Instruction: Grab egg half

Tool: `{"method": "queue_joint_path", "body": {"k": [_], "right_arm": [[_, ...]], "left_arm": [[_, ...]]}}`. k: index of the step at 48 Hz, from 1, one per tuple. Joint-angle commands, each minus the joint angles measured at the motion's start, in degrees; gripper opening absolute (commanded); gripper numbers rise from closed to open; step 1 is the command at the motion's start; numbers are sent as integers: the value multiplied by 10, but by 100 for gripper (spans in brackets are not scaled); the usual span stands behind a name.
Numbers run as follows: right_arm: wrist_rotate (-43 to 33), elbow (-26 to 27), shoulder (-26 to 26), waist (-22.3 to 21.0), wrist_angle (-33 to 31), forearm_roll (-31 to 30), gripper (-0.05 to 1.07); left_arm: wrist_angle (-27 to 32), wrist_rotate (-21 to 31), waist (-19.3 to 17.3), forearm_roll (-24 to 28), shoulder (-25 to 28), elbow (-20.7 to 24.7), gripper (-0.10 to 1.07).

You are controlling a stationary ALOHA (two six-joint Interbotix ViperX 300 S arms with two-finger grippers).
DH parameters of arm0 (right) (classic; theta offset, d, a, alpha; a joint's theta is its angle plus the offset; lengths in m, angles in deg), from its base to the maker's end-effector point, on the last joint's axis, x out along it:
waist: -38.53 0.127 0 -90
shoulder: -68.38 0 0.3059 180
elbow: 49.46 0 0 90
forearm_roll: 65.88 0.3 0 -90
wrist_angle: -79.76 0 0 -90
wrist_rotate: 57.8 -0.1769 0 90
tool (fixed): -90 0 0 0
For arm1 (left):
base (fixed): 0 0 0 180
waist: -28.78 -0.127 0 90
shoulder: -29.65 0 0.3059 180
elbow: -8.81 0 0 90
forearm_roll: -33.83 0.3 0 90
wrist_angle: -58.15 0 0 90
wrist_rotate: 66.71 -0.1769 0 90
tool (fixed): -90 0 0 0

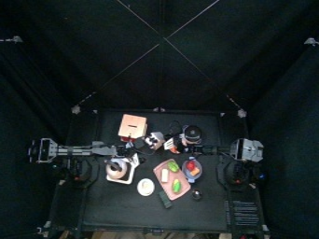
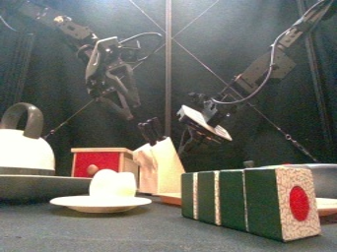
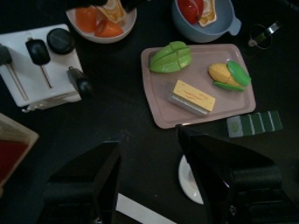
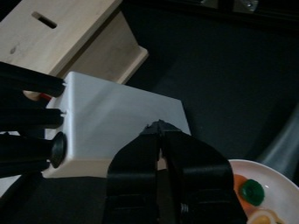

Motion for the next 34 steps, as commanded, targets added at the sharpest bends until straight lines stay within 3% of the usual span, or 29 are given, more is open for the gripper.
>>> {"method": "queue_joint_path", "body": {"k": [1,9,13,24,29,34], "right_arm": [[0,-5,-42,8,-7,11,28],[0,-32,-87,45,-7,17,28],[0,-47,-108,63,-7,18,28],[-1,-102,-169,98,-8,18,28],[-6,-126,-193,105,-18,18,28],[-6,-142,-206,108,-30,31,28]], "left_arm": [[-54,3,23,0,-15,-24,85],[-156,-4,83,-25,-13,-60,85],[-181,-7,108,-23,-11,-69,85],[-183,-10,171,23,30,-84,85],[-165,-17,188,80,62,-74,85],[-107,-25,192,158,82,-53,86]]}}
